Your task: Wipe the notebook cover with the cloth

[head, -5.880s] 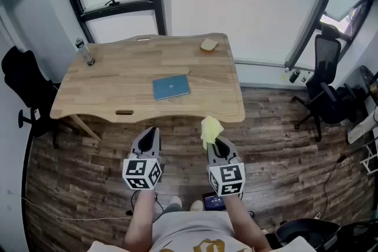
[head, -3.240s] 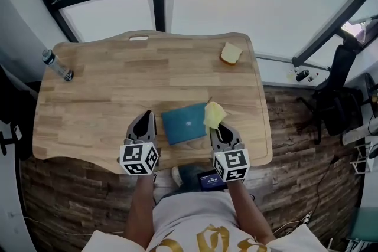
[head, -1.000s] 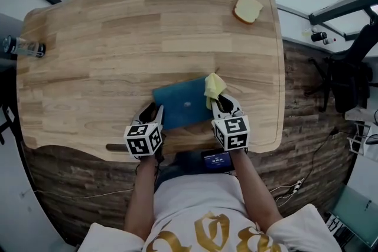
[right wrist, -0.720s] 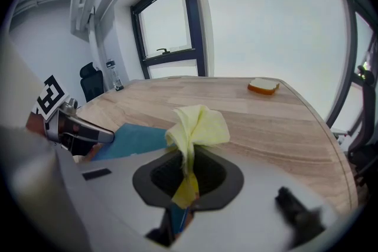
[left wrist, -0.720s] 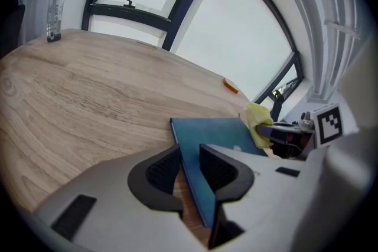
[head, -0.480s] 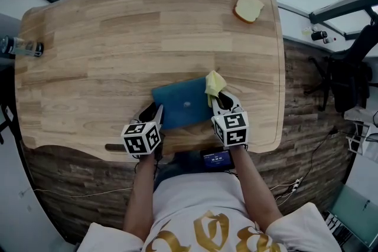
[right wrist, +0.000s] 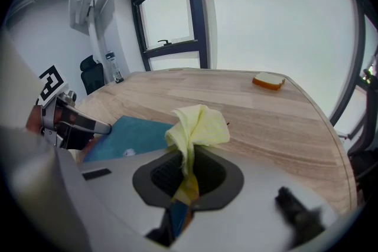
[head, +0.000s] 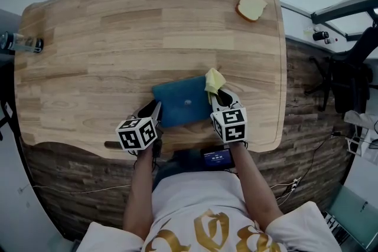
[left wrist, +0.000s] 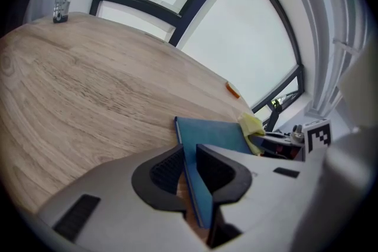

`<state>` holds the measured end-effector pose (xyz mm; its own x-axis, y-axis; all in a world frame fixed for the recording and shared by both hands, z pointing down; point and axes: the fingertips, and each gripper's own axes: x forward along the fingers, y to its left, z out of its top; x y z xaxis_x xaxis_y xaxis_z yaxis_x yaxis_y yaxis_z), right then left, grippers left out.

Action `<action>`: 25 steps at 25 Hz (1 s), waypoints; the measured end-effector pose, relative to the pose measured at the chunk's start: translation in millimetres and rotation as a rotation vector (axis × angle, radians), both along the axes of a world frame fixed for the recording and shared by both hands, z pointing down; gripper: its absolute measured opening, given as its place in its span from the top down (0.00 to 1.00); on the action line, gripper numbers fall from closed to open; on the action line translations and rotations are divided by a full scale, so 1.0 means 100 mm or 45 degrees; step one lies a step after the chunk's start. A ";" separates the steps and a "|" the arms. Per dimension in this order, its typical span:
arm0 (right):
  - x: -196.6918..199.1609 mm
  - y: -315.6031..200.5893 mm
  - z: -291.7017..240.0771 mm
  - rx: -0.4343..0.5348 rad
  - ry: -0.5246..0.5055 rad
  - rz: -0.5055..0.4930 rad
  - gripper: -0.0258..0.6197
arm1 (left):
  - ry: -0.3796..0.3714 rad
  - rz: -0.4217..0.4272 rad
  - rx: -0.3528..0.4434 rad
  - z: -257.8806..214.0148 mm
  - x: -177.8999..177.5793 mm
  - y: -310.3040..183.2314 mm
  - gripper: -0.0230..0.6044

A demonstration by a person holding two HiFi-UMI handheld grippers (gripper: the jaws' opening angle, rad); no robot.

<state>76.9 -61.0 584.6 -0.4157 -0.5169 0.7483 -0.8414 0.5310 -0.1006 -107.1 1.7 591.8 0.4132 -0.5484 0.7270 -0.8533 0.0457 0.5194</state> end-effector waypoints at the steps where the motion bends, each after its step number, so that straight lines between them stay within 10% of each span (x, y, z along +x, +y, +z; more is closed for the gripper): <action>1: 0.00 0.00 0.00 -0.001 0.004 -0.001 0.90 | 0.000 0.001 -0.001 0.00 0.00 0.00 0.84; 25: -0.27 0.02 -0.02 -0.020 0.058 -0.080 0.90 | 0.047 0.020 -0.026 0.01 0.00 0.00 0.85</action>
